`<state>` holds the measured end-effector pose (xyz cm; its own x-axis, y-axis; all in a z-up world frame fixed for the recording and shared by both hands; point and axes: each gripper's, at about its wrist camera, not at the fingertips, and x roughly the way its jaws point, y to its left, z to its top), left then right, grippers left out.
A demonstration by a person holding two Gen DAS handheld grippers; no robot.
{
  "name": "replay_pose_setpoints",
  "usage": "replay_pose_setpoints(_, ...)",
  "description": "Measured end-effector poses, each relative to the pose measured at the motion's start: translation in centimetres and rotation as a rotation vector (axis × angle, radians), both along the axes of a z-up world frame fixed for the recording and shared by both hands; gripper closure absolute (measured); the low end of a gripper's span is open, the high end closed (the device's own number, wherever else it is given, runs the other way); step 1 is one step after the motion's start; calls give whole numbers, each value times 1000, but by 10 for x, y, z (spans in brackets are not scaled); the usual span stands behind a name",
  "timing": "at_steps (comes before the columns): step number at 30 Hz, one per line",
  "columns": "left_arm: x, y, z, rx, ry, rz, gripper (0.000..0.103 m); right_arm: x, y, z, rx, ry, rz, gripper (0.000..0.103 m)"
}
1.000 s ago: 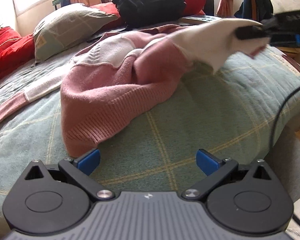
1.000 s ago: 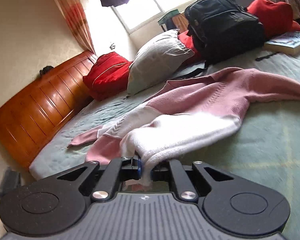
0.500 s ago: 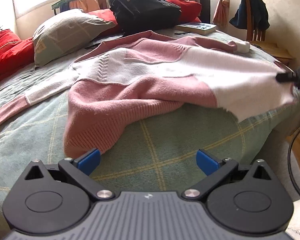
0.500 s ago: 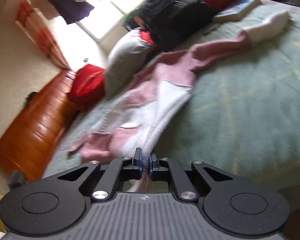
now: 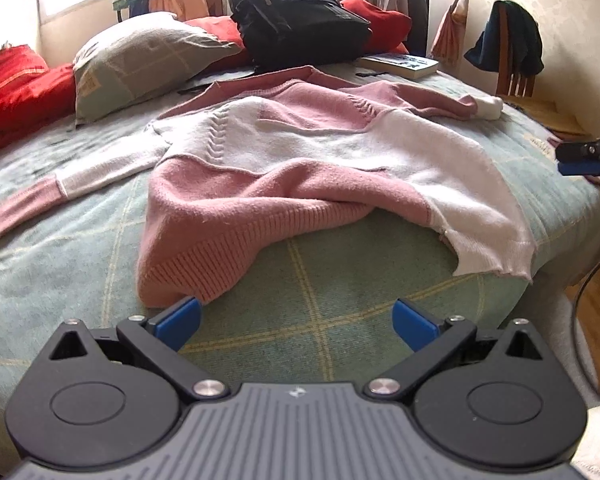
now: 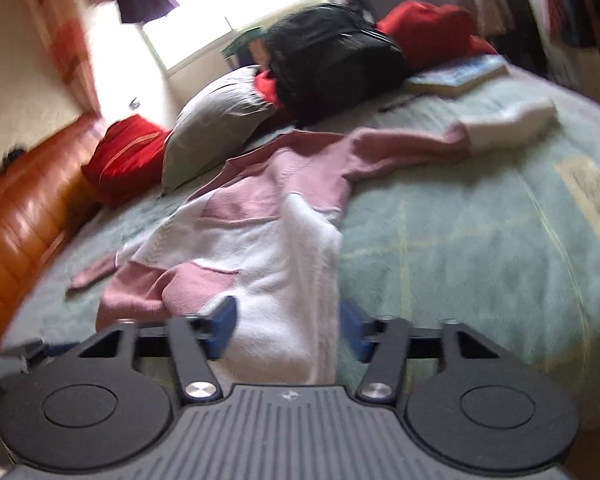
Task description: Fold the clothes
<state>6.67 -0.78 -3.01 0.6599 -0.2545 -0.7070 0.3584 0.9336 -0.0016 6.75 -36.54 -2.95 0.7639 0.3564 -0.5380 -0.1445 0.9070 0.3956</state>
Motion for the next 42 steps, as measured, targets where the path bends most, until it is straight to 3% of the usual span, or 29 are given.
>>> replay_pose_setpoints(8, -2, 36, 4, -102, 24, 55, 1, 27, 111, 7, -323, -93, 249, 11)
replay_pose_setpoints(12, 1, 64, 8, -163, 39, 130, 1, 42, 174, 3, -460, -158, 383, 8)
replay_pose_setpoints(20, 5, 121, 11, -243, 33, 282, 1, 71, 278, -10, -572, -227, 544, 7)
replay_pose_setpoints(24, 6, 146, 6, -309, 44, 348, 1, 84, 312, -15, -556, -220, 570, 7)
replay_pose_setpoints(28, 11, 160, 0, -355, 55, 396, 1, 99, 327, -18, -517, -170, 524, 7)
replay_pose_setpoints(34, 20, 160, -4, -426, 78, 385, 1, 121, 310, -31, -612, -98, 345, 7)
replay_pose_setpoints(38, 27, 150, -6, -444, 89, 346, 1, 135, 265, -34, -565, -42, 245, 6)
replay_pose_setpoints(42, 35, 141, -10, -523, 109, 287, 1, 149, 227, -41, -443, 14, 206, 4)
